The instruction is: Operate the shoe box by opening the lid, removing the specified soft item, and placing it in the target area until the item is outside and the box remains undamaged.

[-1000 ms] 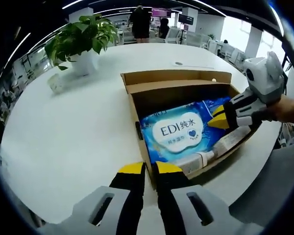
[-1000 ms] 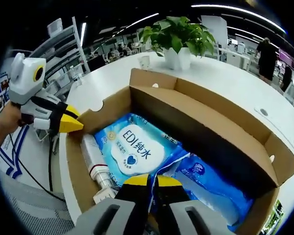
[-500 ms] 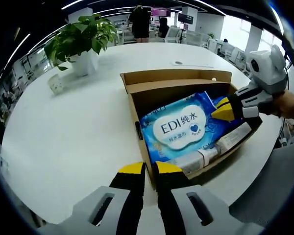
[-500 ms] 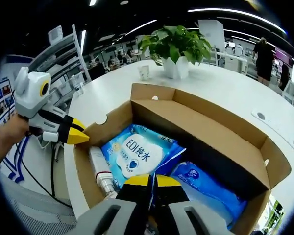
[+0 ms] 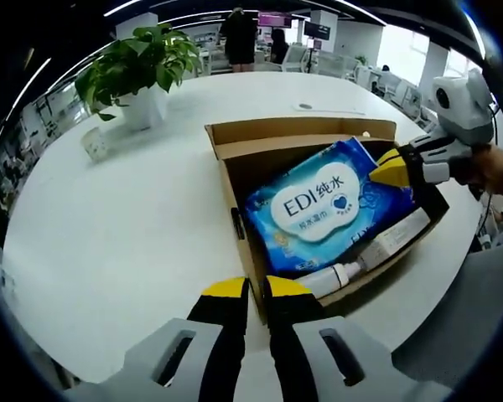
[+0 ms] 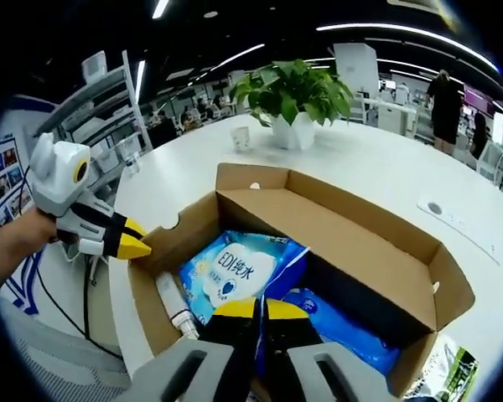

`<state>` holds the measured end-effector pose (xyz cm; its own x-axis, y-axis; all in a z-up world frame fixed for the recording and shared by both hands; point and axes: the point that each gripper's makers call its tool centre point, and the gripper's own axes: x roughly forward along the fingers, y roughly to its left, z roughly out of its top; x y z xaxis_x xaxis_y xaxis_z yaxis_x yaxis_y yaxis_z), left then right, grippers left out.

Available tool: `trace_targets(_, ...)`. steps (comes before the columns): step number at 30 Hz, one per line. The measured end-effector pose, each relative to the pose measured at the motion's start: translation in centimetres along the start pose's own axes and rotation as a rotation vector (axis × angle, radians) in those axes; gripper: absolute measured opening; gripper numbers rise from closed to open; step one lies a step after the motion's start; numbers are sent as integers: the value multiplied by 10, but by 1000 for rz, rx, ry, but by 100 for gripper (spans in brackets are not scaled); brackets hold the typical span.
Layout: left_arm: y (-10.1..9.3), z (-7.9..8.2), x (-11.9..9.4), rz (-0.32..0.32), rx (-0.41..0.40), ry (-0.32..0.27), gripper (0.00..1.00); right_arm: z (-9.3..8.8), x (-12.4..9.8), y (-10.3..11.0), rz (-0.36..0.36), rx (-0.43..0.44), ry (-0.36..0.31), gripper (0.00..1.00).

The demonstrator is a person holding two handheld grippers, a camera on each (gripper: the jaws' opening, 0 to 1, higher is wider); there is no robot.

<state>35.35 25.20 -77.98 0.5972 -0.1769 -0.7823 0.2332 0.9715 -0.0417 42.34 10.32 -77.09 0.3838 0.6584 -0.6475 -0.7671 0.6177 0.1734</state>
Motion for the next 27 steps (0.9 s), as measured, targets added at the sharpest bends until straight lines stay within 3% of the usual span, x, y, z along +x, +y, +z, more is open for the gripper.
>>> trace_targets(18,-1,2,2,-12,41,52,7,-6,-25,-20,-41,3,-24,0)
trace_targets(22,0,12,-2,3,95,33,6,-10,-27,-23,-49,25,-31,0)
trace_targets(27,-5,28,-4,4,146,14,14,-10,-29,-24,-53,34,-37,0)
